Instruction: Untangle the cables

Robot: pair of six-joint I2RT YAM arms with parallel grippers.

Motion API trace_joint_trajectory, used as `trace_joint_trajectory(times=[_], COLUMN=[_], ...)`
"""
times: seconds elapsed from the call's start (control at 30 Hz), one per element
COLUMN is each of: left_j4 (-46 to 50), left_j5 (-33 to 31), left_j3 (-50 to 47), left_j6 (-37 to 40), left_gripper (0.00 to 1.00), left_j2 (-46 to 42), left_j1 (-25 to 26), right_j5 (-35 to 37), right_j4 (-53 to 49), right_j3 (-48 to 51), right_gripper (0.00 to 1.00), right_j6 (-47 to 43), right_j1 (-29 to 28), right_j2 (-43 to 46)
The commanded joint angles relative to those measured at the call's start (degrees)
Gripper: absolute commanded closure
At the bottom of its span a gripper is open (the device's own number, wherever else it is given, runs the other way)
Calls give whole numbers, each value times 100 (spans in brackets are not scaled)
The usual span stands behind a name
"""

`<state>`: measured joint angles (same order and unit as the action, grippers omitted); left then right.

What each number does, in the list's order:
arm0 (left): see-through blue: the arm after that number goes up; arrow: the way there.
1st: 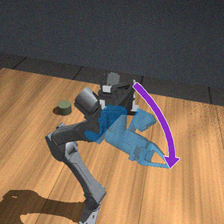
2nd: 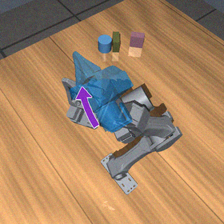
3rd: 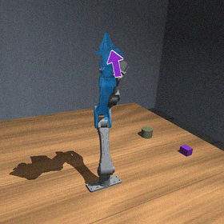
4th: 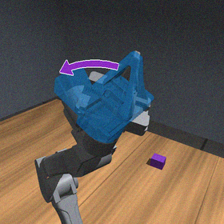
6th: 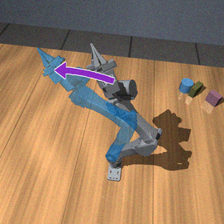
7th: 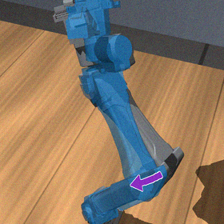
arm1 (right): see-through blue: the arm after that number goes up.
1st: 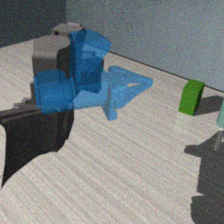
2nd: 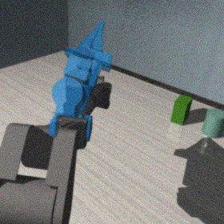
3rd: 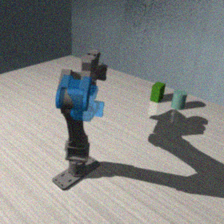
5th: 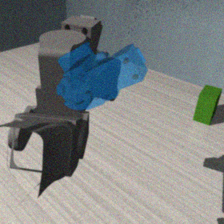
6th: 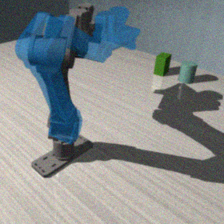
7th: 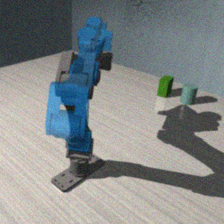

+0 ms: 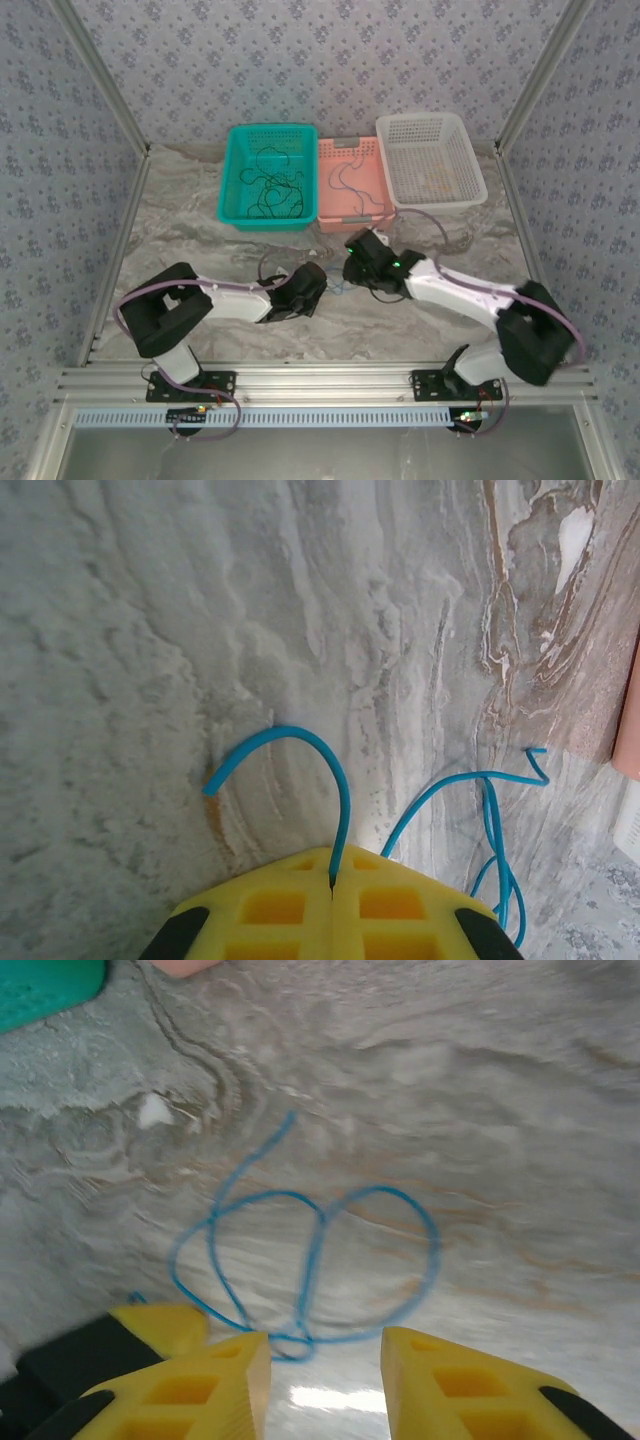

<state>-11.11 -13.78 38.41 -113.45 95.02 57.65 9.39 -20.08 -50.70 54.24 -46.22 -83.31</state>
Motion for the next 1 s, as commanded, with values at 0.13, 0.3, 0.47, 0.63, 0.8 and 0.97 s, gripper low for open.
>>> trace_joint_trajectory(times=[0.13,0.3,0.47,0.63,0.8,0.97], left_j4=[122,3,43,-49,-145,-90], left_j5=[-32,-53,-1,33,59,27], left_j3=[-294,-417,-449,-484,-526,-537], left_j6=[121,121,191,210,210,227], left_gripper=[100,100,100,100,100,100], left_j2=[-54,-151,-246,-245,-252,-334], left_j1=[-43,-63,-62,-61,-61,-61], right_j5=[319,72,-200,-59,341,145], right_j4=[10,272,774,733,432,495], right_j3=[-903,-935,-1030,-1068,-1110,-1213], right_gripper=[62,62,68,68,67,68], right_j6=[1496,2000,1879,1845,1799,1754], right_j1=[-107,-34,121,63,-98,-45], right_j2=[-1304,-1790,-2139,-2063,-1697,-1829])
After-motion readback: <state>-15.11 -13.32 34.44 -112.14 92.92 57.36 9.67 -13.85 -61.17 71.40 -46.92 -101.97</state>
